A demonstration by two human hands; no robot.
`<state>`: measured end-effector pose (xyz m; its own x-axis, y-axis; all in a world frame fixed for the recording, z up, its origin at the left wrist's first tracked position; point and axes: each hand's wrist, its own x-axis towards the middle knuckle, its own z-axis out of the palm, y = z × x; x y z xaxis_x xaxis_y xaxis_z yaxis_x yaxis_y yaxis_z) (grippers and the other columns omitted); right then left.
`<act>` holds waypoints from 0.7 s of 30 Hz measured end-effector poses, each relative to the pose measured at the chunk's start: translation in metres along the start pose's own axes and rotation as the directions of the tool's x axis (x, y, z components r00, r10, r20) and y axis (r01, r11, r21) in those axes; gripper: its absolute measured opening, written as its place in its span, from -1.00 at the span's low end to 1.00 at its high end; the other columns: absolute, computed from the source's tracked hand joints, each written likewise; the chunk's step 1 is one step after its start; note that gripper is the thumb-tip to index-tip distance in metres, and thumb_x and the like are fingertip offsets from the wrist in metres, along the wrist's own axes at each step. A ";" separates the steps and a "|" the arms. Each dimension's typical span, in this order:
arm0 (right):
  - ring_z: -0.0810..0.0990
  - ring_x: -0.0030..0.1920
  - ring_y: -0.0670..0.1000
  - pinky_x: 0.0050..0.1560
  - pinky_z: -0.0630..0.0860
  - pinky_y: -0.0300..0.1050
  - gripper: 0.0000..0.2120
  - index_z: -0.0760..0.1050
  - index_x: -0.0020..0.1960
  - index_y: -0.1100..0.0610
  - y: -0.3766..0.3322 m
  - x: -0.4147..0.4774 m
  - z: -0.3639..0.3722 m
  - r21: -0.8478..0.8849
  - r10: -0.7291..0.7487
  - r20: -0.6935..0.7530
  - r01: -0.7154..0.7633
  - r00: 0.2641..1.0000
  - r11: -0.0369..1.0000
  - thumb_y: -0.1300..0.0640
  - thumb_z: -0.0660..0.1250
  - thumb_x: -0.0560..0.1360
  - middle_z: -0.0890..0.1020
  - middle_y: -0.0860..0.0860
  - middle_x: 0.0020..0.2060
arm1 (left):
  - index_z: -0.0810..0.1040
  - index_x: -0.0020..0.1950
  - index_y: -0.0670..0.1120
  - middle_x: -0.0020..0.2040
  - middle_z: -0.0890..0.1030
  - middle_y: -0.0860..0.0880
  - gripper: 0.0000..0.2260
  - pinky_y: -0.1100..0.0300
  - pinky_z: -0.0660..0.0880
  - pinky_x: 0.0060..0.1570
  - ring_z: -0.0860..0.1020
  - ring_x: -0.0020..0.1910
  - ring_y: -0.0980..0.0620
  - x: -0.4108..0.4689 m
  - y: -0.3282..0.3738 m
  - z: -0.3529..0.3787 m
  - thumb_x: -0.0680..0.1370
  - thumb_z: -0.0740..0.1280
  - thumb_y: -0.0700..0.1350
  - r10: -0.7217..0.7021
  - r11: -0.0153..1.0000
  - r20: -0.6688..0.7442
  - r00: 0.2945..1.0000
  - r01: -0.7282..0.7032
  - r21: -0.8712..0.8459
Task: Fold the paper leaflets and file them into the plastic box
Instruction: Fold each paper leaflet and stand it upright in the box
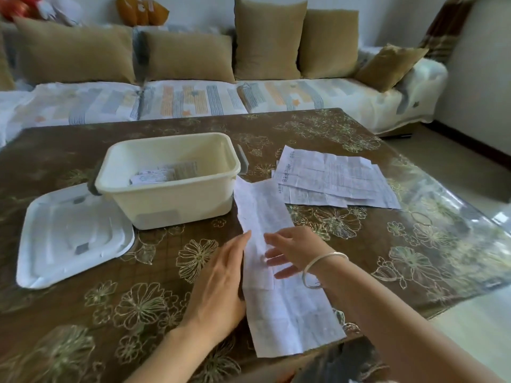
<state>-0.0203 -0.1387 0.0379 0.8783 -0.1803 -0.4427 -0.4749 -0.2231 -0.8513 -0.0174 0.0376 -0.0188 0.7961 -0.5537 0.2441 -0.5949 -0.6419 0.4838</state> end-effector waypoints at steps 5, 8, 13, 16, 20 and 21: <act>0.67 0.01 0.12 -0.09 0.65 0.01 -0.82 0.52 0.14 0.24 0.024 -0.013 -0.017 0.246 -0.058 0.030 0.049 0.998 0.968 0.21 0.27 0.57 0.66 0.20 0.00 | 0.63 0.17 0.08 0.50 0.31 0.00 -0.43 0.10 0.24 0.38 0.23 0.48 -0.03 -0.006 0.000 0.003 0.27 0.48 -0.40 0.086 0.994 -0.095 0.992 -0.079 0.082; 0.69 -0.05 0.07 -0.07 0.64 -0.07 -0.84 0.55 0.09 0.25 0.036 -0.020 -0.033 0.218 -0.253 -0.129 0.277 0.959 0.936 0.31 0.22 0.57 0.70 0.14 -0.06 | 0.69 -0.09 0.09 0.19 0.62 0.10 -0.81 -0.02 0.26 0.40 0.50 0.29 0.00 -0.012 -0.010 0.005 0.37 0.47 -0.16 0.158 0.987 -0.154 0.975 -0.156 0.021; 0.68 -0.01 0.01 0.01 0.61 -0.12 -0.66 0.56 0.03 0.17 0.052 -0.030 -0.048 0.022 -0.439 -0.176 0.450 0.881 0.893 0.52 0.14 0.53 0.71 0.01 -0.11 | 0.68 0.05 0.11 0.00 0.61 0.30 -0.75 0.07 0.54 0.19 0.57 0.01 0.31 -0.030 -0.007 -0.012 0.46 0.33 0.16 0.010 0.980 -0.177 0.984 -0.046 -0.195; 0.64 0.01 -0.20 -0.05 0.57 -0.29 -0.59 0.53 0.05 0.04 0.065 -0.045 -0.033 -0.101 -0.467 -0.026 0.462 0.884 0.881 0.52 0.22 0.49 0.69 -0.21 -0.08 | 0.71 -0.01 -0.04 -0.16 0.68 0.18 -0.58 0.18 0.60 -0.25 0.62 -0.23 0.21 -0.043 -0.003 -0.020 0.45 0.32 0.27 -0.106 0.968 -0.158 0.982 0.066 -0.242; 0.62 0.05 -0.22 -0.05 0.56 -0.31 -0.64 0.50 0.10 0.00 0.077 -0.059 -0.014 -0.106 -0.464 0.088 0.471 0.882 0.876 0.42 0.32 0.48 0.67 -0.25 -0.02 | 0.71 -0.11 -0.13 -0.23 0.60 0.34 -0.57 0.18 0.54 -0.48 0.61 -0.40 0.16 -0.060 0.003 -0.026 0.44 0.40 0.25 -0.147 0.954 -0.235 0.961 0.074 -0.291; 0.62 0.05 -0.22 -0.07 0.55 -0.32 -0.66 0.49 0.12 -0.01 0.077 -0.062 -0.010 -0.062 -0.463 0.082 0.468 0.882 0.881 0.39 0.29 0.51 0.66 -0.25 -0.02 | 0.71 -0.14 -0.14 -0.23 0.63 0.30 -0.55 0.09 0.56 -0.47 0.62 -0.39 0.13 -0.064 0.004 -0.029 0.44 0.40 0.27 -0.160 0.952 -0.252 0.954 0.081 -0.297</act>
<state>-0.1116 -0.1545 0.0024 0.9996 0.0226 -0.0194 -0.0105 -0.3408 -0.9401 -0.0679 0.0859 -0.0077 0.8830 -0.2919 0.3676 -0.4684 -0.4983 0.7296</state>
